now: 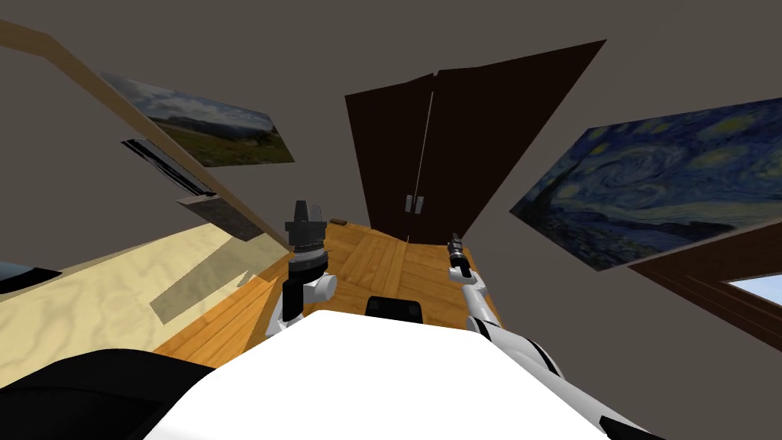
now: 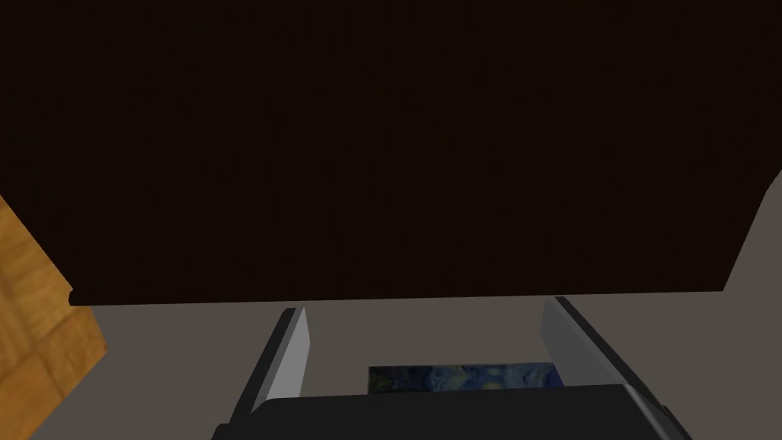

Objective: Pull the door open

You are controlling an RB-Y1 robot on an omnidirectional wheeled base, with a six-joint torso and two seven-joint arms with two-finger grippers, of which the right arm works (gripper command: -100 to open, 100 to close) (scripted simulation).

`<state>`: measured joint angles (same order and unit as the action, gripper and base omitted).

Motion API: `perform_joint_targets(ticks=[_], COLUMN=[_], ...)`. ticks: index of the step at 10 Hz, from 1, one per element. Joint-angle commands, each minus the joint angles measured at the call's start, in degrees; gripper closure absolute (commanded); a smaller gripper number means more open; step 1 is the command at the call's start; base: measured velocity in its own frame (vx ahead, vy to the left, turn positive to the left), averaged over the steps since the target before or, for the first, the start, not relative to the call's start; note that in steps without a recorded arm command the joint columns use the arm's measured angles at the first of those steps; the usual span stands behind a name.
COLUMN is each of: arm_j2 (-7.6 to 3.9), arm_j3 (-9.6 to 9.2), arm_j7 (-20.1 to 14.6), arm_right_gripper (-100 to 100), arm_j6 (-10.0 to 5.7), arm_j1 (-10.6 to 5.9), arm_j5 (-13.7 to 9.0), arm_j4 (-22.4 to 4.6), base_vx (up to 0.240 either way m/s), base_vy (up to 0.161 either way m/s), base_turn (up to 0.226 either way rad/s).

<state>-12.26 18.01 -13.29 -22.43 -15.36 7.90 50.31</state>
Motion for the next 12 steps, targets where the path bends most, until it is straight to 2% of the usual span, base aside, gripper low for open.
perform_joint_targets(ticks=[1,12], arm_j2=[-0.14,-0.67], arm_j3=[0.09,0.43], arm_j7=[-0.11,-0.58], arm_right_gripper=[-100,-100], arm_j6=[-0.11,-0.36], arm_j1=[-0.04,-0.09], arm_j5=[-0.07,-0.37], arm_j4=[-0.22,-0.86], base_vx=[0.200,0.209], base_vy=[0.030,0.029], base_turn=[0.011,0.007])
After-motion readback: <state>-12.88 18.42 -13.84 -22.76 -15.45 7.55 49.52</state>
